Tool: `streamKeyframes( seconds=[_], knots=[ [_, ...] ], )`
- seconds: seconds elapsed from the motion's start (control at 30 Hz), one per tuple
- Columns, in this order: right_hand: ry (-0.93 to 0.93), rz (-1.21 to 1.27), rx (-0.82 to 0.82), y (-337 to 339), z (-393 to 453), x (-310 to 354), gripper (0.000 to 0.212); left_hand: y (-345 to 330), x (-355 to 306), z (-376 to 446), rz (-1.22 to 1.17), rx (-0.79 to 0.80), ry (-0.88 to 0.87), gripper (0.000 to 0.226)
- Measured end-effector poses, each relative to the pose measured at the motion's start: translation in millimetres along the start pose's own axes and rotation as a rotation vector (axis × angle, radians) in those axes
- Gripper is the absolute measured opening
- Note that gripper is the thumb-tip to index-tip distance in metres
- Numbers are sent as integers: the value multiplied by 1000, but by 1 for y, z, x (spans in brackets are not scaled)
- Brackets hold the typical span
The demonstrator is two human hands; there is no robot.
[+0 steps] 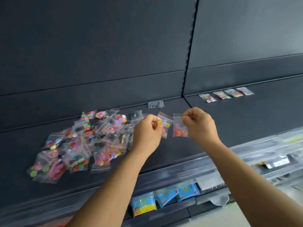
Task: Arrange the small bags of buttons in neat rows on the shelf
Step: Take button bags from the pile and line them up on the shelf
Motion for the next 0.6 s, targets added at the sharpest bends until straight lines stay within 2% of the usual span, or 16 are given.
streamKeyframes(
  seconds=[0.17, 0.6],
  knots=[
    [-62, 41, -11, 69, 19, -41, 12, -67, -47, 3, -40, 72, -8, 5],
    [-88, 17, 22, 238, 86, -137, 11, -220, -181, 17, -42, 51, 24, 8]
  ],
)
Point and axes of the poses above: each hand's wrist, its own z-axis towards the middle knuckle, its own y-axis out of the back of the hand, x = y × z, the point moved 3 cm from there along z, towards the middle knuckle, and after that the axes turned 5 degrees about z, right-handed, at the moved point
